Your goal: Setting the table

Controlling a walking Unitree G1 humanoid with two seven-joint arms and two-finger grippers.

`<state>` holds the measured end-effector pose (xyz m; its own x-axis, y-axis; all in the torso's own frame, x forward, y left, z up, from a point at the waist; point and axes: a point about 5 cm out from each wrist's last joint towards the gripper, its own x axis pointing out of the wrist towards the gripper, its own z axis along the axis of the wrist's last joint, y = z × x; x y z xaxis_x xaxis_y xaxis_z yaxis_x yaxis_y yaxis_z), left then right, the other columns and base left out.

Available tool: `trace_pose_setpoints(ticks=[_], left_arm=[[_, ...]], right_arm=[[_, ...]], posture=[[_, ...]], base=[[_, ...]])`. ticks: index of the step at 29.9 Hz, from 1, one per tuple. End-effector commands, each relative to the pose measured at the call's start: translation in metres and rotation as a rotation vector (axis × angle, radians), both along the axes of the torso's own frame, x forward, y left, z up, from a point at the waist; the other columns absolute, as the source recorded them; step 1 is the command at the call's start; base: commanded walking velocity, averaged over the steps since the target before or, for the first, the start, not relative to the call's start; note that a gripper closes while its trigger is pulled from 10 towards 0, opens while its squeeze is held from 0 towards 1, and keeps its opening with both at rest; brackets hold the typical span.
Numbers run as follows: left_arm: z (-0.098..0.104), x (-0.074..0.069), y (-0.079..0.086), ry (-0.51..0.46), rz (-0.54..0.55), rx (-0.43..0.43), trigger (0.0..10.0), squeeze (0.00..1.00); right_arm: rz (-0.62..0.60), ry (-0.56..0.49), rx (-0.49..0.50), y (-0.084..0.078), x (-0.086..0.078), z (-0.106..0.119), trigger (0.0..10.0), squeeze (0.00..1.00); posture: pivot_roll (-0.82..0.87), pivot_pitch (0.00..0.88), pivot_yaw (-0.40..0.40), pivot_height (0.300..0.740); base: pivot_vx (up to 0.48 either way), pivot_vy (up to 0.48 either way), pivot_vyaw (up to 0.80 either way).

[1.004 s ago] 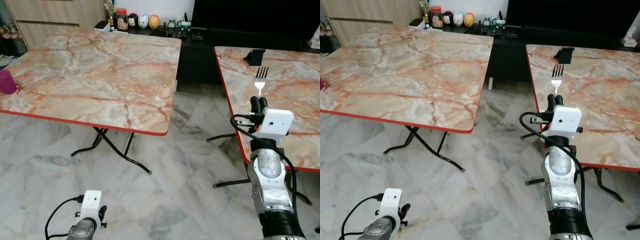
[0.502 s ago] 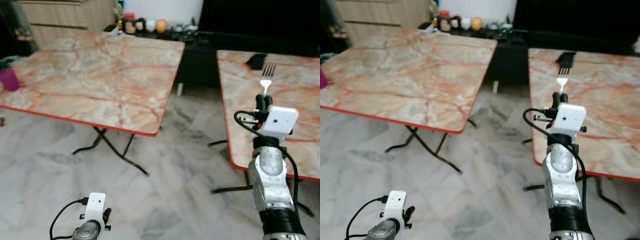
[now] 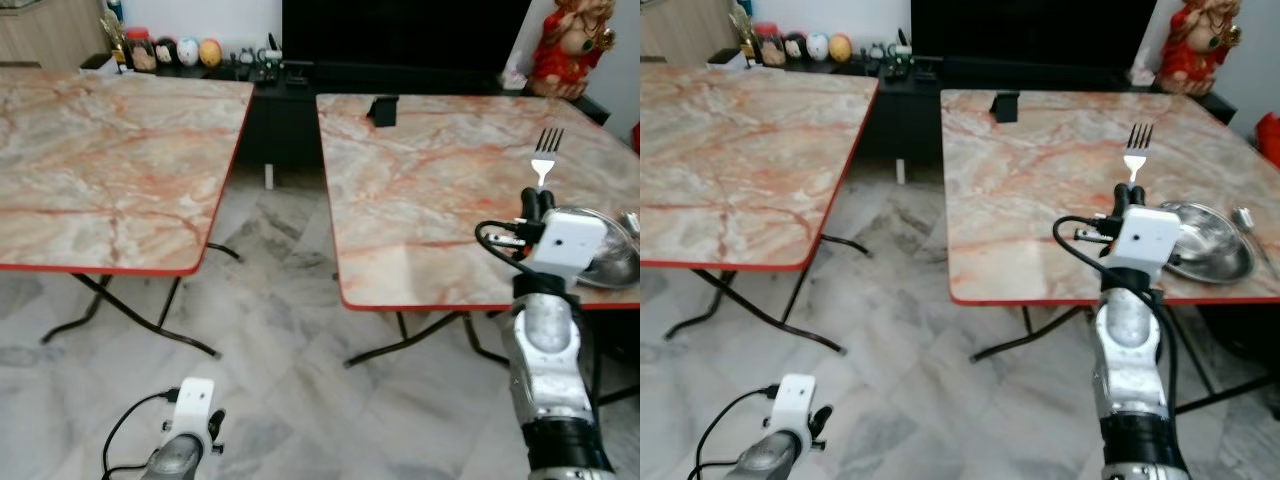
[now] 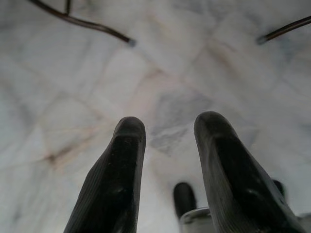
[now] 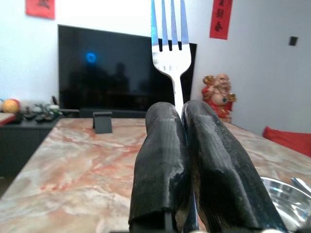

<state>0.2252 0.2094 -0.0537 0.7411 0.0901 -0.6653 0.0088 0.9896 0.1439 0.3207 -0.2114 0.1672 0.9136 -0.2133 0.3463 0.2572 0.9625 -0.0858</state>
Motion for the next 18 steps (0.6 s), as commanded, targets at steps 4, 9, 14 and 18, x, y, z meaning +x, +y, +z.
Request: trace_pose_setpoints(ticks=[4,9,14,18], left_arm=[[-0.002,-0.0009,-0.005,0.016,-0.013,-0.005,10.0,0.0],[-0.0009,0.0009,-0.0058,0.01,-0.016,-0.006,10.0,0.0],[-0.0012,0.0007,-0.0063,0.011,-0.017,-0.008,10.0,0.0],[-0.0013,0.0006,-0.0068,0.011,-0.018,-0.008,10.0,0.0]], right_arm=[[-0.014,-0.006,-0.042,-0.0028,-0.001,0.0036,10.0,0.0],[-0.021,-0.01,-0.033,-0.0028,-0.0017,0.0036,10.0,0.0],[-0.018,-0.01,-0.016,-0.0032,-0.0018,0.0028,10.0,0.0],[-0.017,-0.01,-0.014,-0.0033,-0.002,0.0027,10.0,0.0]], posture=[[0.05,0.0,-0.028,0.74],[0.05,0.0,-0.028,0.74],[0.05,0.0,-0.028,0.74],[0.05,0.0,-0.028,0.74]], base=[[0.0,-0.285,0.0],[0.0,-0.286,0.37],[0.0,-0.286,0.0],[0.0,-0.289,0.0]])
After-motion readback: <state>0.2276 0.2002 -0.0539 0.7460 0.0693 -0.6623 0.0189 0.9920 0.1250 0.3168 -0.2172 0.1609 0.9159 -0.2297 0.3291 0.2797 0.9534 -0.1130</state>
